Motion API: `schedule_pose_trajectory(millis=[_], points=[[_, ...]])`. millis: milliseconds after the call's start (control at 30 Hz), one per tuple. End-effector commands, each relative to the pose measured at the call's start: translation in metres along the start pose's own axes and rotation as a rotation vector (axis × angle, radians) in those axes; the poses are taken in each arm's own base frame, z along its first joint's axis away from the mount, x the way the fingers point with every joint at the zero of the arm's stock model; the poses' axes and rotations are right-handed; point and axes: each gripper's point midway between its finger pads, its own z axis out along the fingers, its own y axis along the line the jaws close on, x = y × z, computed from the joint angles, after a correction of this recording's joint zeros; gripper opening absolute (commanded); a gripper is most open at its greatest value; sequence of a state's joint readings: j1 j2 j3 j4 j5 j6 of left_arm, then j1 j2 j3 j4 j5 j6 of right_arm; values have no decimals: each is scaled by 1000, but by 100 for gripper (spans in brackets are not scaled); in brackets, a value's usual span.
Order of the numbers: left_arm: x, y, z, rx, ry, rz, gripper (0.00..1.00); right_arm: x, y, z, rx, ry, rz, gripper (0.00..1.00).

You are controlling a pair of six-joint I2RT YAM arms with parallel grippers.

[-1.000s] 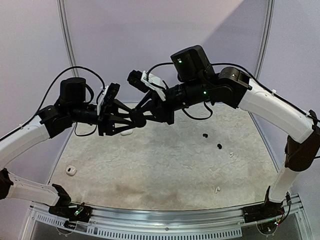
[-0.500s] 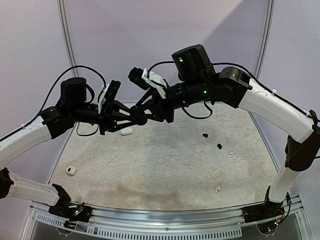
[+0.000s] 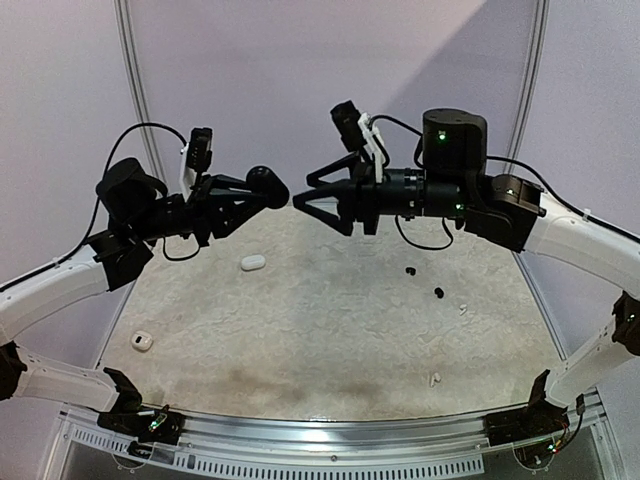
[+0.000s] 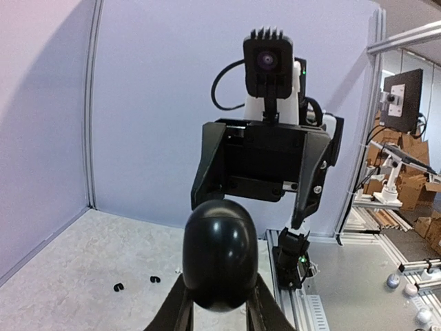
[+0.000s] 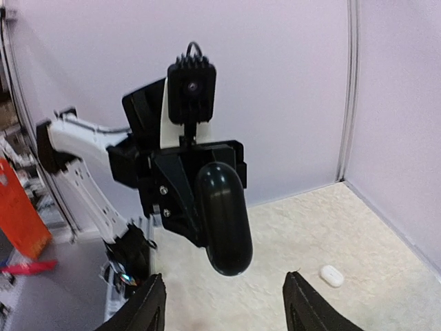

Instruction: Insert the wireless bluetooth earbuds into the charging case

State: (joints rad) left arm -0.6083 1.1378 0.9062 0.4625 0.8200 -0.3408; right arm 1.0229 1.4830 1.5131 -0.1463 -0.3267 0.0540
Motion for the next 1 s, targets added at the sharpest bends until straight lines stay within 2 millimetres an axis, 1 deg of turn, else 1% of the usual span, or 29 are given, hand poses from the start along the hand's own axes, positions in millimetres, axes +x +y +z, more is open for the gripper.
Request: schedule_pose_trajectory(millis=[0, 33, 133, 233, 333, 367, 600, 733, 800, 867, 967], points=[[-35, -10, -1, 19, -126, -13, 0, -28, -7, 5, -26, -149, 159, 55], [-37, -11, -2, 19, -133, -18, 0, -25, -9, 10, -36, -147, 186, 54], [-38, -11, -2, 12, -138, -21, 0, -27, -7, 19, -65, -156, 193, 54], [-37, -11, -3, 8, -142, -21, 0, -32, -4, 23, -88, -153, 187, 52], [-37, -12, -3, 4, -144, -14, 0, -33, 1, 28, -131, -154, 173, 50], [-38, -12, -4, 6, -146, -9, 0, -31, 0, 30, -131, -151, 174, 50], [-37, -14, -3, 16, -142, -2, 0, -33, 3, 37, -165, -164, 171, 33], [-37, -15, -3, 19, -142, 1, 0, -33, 5, 40, -188, -154, 166, 29], [-38, -15, -2, 22, -143, 5, 0, -34, 7, 42, -200, -147, 162, 28], [-39, -16, -2, 28, -144, 6, 0, -32, 8, 44, -210, -131, 165, 21], [-37, -15, -1, 31, -139, 1, 0, -32, 11, 46, -231, -125, 163, 5]])
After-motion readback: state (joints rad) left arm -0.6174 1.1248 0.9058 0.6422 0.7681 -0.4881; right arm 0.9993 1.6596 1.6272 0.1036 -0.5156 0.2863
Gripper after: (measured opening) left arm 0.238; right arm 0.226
